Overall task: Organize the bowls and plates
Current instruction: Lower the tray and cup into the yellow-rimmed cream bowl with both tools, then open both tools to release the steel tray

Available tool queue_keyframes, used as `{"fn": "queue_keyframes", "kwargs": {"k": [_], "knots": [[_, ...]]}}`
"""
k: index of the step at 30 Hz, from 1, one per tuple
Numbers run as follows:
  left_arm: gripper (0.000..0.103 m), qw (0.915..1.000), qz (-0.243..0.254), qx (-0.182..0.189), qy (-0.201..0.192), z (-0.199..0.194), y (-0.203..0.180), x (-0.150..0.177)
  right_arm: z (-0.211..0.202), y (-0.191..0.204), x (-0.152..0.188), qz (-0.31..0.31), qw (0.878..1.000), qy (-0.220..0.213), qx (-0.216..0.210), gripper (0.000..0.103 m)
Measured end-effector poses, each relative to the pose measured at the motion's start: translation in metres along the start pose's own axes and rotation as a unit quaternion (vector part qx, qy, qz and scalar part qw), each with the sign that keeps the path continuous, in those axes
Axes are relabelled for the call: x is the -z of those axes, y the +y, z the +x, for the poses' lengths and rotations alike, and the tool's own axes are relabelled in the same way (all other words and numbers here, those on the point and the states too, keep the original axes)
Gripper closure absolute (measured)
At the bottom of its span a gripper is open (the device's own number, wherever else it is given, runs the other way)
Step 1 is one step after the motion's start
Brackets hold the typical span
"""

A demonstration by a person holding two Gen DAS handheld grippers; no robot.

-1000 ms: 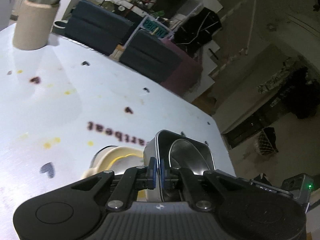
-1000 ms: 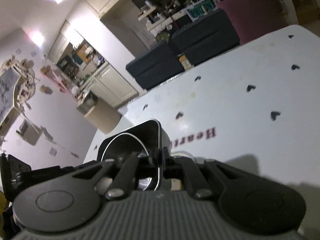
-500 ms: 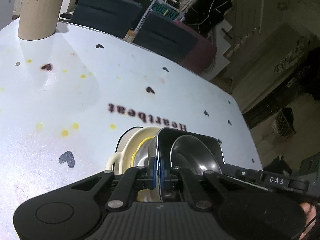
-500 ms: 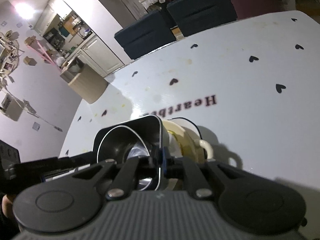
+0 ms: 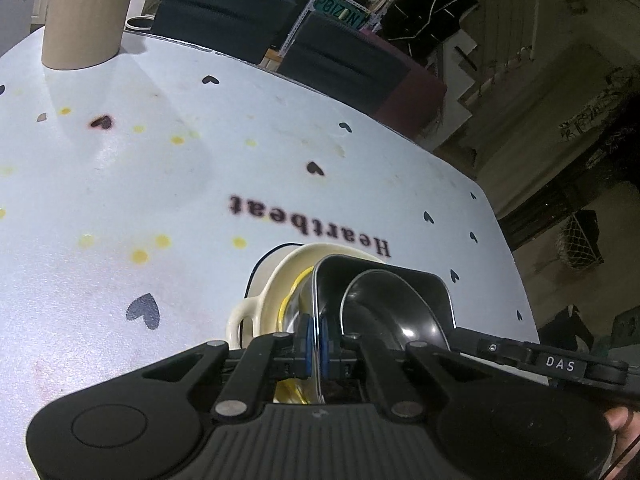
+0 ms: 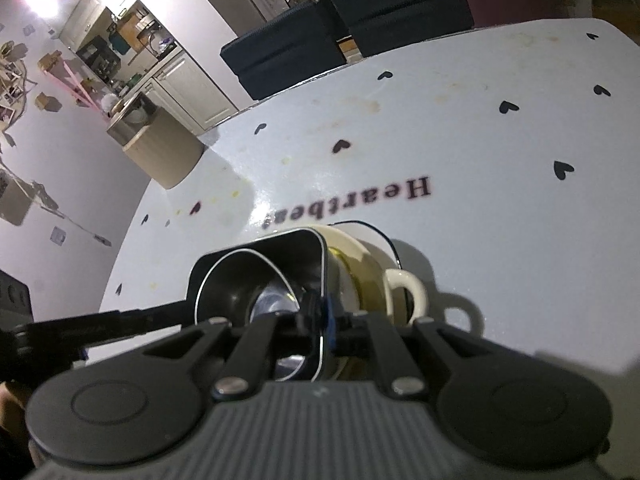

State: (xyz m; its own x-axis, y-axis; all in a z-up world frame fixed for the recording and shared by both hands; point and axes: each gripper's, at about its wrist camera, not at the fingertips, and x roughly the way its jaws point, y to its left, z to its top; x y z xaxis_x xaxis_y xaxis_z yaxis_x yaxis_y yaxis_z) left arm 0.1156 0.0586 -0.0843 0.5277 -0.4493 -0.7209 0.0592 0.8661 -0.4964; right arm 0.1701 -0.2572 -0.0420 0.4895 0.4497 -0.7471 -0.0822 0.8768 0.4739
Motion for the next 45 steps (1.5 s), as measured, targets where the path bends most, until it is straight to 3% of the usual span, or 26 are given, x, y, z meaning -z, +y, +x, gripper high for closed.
{"fn": "queue_keyframes", "kwargs": {"k": [9, 14, 18, 21, 24, 32, 35, 41, 45], "knots": [[0.099, 1.0000, -0.003, -0.005, 0.004, 0.003, 0.000, 0.000, 0.009, 0.004, -0.001, -0.003, 1.000, 0.011, 0.012, 0.090], [0.099, 0.9999, -0.006, -0.006, 0.007, 0.002, 0.001, 0.000, 0.010, 0.004, -0.001, -0.003, 1.000, 0.010, 0.004, 0.083], [0.094, 0.9998, -0.004, -0.015, 0.008, 0.000, -0.001, 0.000, 0.009, 0.004, -0.001, -0.002, 1.000, 0.009, 0.004, 0.082], [0.087, 0.9996, -0.005, -0.027, 0.005, -0.006, -0.002, 0.001, 0.004, 0.005, 0.000, -0.006, 1.000, 0.002, 0.009, 0.079], [0.074, 0.9990, -0.004, -0.043, -0.005, -0.015, -0.003, 0.004, -0.004, 0.007, 0.001, -0.016, 1.000, -0.012, 0.015, 0.069], [0.017, 0.9947, 0.029, -0.075, -0.064, -0.055, -0.025, 0.013, -0.043, 0.018, 0.012, -0.062, 0.993, -0.092, 0.040, 0.037], [0.004, 0.9910, 0.046, -0.085, -0.093, -0.070, -0.034, 0.019, -0.061, 0.021, 0.016, -0.071, 0.989, -0.124, 0.042, 0.025], [0.000, 0.9864, 0.062, -0.082, -0.129, -0.095, -0.046, 0.035, -0.090, 0.026, 0.032, -0.081, 0.979, -0.182, 0.049, 0.012], [0.000, 0.9793, 0.090, -0.102, -0.150, -0.104, -0.056, 0.050, -0.100, 0.025, 0.050, -0.093, 0.972, -0.207, 0.057, 0.001]]}}
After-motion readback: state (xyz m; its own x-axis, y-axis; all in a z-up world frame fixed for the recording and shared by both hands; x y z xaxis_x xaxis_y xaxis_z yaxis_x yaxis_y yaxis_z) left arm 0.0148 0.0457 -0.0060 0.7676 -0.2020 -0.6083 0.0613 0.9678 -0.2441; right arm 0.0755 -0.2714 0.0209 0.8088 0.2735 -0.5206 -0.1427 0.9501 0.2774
